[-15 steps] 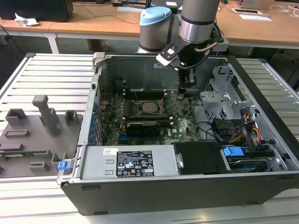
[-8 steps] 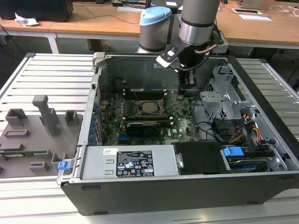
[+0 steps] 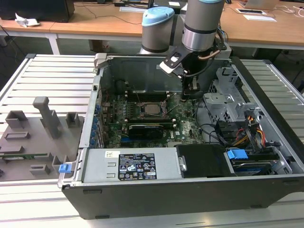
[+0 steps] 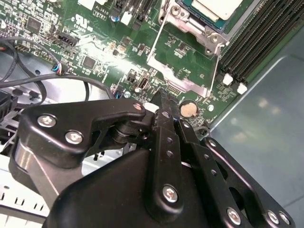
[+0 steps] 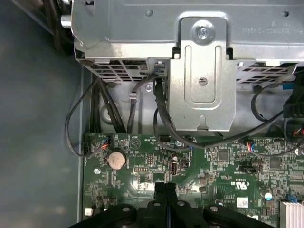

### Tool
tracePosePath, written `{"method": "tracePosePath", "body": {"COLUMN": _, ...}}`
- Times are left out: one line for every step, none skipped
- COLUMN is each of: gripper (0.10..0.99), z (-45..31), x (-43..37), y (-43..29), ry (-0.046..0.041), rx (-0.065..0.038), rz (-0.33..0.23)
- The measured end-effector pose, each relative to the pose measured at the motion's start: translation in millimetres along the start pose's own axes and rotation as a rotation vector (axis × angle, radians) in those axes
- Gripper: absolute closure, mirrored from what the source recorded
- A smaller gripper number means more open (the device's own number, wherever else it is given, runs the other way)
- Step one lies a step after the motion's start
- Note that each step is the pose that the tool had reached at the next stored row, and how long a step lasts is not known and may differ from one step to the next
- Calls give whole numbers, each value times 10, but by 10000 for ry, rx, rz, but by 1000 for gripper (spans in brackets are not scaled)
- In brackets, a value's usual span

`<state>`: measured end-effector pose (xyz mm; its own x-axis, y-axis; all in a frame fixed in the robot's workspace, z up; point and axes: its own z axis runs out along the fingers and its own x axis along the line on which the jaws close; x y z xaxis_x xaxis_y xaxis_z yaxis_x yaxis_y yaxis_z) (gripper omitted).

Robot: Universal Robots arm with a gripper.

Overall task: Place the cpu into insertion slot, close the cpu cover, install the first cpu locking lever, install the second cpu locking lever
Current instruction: 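Close the cpu cover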

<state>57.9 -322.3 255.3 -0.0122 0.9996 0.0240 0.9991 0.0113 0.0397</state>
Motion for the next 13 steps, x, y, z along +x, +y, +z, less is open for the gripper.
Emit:
{"method": "tracePosePath", "body": {"gripper": 980, "z": 3, "x": 0, "y": -10, "ry": 0, "rx": 1, "rz": -1}}
{"method": "tracePosePath", "body": {"gripper": 980, "z": 5, "x": 0, "y": -21, "ry": 1, "rx": 0, "rz": -3}}
{"method": "tracePosePath", "body": {"gripper": 980, "z": 7, "x": 0, "y": -36, "ry": 1, "rx": 0, "rz": -4}}
{"method": "tracePosePath", "body": {"gripper": 980, "z": 7, "x": 0, "y": -47, "ry": 0, "rx": 0, "rz": -5}}
{"method": "tracePosePath", "body": {"gripper": 980, "z": 8, "x": 0, "y": -62, "ry": 0, "rx": 1, "rz": -5}}
{"method": "tracePosePath", "body": {"gripper": 980, "z": 10, "x": 0, "y": -80, "ry": 1, "rx": 2, "rz": -5}}
{"method": "tracePosePath", "body": {"gripper": 980, "z": 10, "x": 1, "y": -93, "ry": 0, "rx": 2, "rz": -4}}
{"method": "tracePosePath", "body": {"gripper": 980, "z": 11, "x": 1, "y": -102, "ry": 0, "rx": 2, "rz": -5}}
{"method": "tracePosePath", "body": {"gripper": 980, "z": 10, "x": 1, "y": -112, "ry": 0, "rx": 2, "rz": -5}}
{"method": "tracePosePath", "body": {"gripper": 980, "z": 11, "x": 1, "y": -115, "ry": 0, "rx": 2, "rz": -4}}
{"method": "tracePosePath", "body": {"gripper": 980, "z": 11, "x": 1, "y": -116, "ry": 1, "rx": 1, "rz": -5}}
{"method": "tracePosePath", "body": {"gripper": 980, "z": 11, "x": 1, "y": -122, "ry": 0, "rx": 2, "rz": -5}}
{"method": "tracePosePath", "body": {"gripper": 980, "z": 11, "x": 1, "y": -125, "ry": 0, "rx": 2, "rz": -4}}
